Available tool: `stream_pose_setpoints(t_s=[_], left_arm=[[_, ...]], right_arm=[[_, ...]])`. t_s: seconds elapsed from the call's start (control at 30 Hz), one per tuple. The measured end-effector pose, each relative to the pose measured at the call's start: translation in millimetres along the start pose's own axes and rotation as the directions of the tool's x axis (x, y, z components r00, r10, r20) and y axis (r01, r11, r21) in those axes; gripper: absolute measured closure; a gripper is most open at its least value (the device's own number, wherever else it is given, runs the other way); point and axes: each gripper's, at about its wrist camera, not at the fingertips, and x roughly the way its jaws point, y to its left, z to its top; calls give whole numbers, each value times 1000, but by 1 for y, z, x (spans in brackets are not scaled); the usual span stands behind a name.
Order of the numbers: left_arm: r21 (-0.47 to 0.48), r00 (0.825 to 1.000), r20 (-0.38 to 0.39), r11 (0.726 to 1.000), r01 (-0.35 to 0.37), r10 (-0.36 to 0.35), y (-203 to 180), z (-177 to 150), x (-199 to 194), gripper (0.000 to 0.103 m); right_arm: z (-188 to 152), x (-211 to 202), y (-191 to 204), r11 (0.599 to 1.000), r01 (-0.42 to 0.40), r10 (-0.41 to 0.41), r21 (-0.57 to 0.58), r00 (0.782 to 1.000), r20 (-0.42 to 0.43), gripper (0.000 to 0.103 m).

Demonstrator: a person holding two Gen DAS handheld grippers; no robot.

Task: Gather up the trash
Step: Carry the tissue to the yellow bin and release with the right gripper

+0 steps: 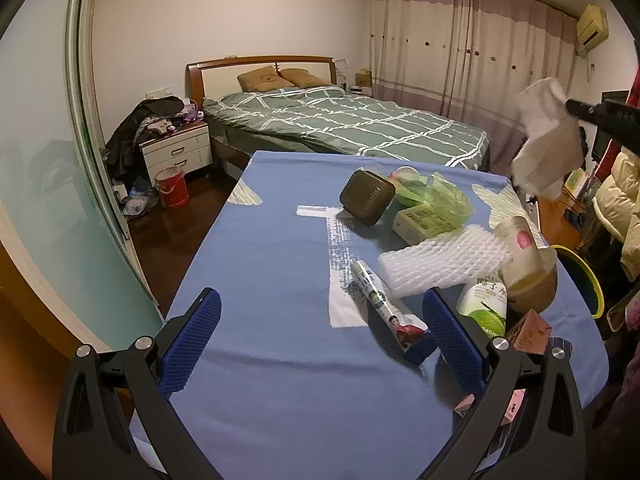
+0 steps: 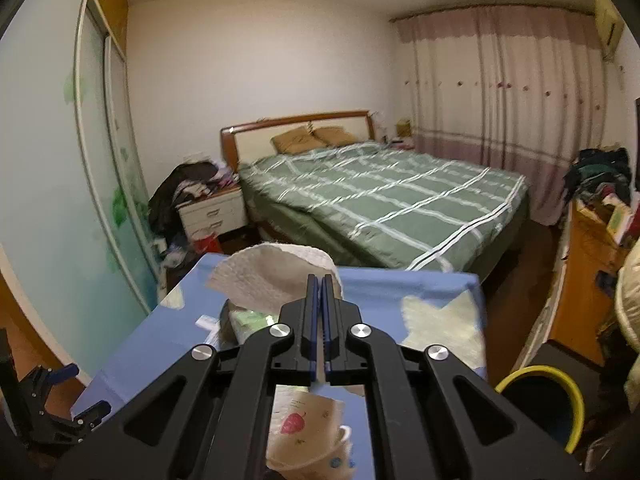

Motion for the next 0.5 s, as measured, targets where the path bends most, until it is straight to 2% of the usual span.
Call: stream_pose_setpoints(t_s=[0.27, 0.5], left_arm=[[44, 998, 4, 997, 57, -57, -22, 1, 1, 4], [92, 994, 3, 989, 112, -113, -52, 3, 3, 4]], right_arm=[[-1, -31, -56, 988, 144, -145, 48, 989, 26, 101], [-30, -42, -130, 949, 288, -285, 127, 958, -42, 101]])
